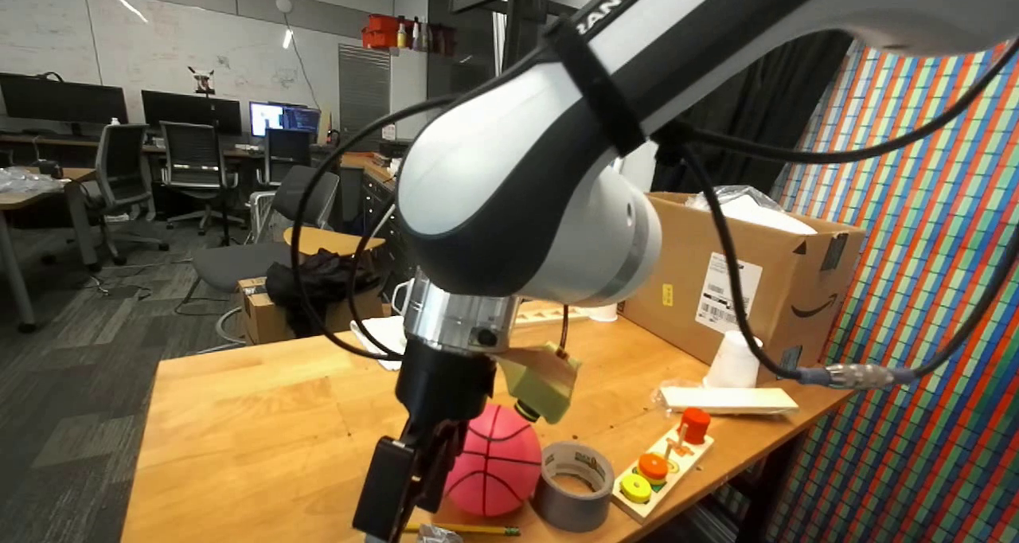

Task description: Move the basketball to the right.

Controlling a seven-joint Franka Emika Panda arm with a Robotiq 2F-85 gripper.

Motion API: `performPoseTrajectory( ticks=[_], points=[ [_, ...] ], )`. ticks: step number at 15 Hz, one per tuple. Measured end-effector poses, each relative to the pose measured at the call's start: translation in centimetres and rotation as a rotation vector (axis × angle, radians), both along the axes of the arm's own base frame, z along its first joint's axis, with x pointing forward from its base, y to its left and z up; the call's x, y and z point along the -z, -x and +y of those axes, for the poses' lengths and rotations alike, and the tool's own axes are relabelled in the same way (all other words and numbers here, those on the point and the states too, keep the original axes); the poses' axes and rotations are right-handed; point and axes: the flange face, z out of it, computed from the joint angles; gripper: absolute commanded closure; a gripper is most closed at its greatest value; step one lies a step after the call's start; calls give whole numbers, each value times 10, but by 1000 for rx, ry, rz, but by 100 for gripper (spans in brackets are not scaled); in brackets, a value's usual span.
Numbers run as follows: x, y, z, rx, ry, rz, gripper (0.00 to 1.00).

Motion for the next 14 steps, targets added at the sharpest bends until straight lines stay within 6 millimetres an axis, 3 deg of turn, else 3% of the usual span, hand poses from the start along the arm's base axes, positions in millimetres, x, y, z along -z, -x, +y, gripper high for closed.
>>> performPoseTrajectory(
  ticks=[3, 6, 8, 10, 14],
  points=[
    [23, -17, -7, 34, 0, 57, 0],
    [32, -42, -42, 81, 52, 46, 0],
    [8, -65, -78, 100, 127, -40, 0],
    [-30, -77, -114, 106, 205, -134, 0],
    [-115, -68, -162, 98, 372, -307, 0]
  ],
)
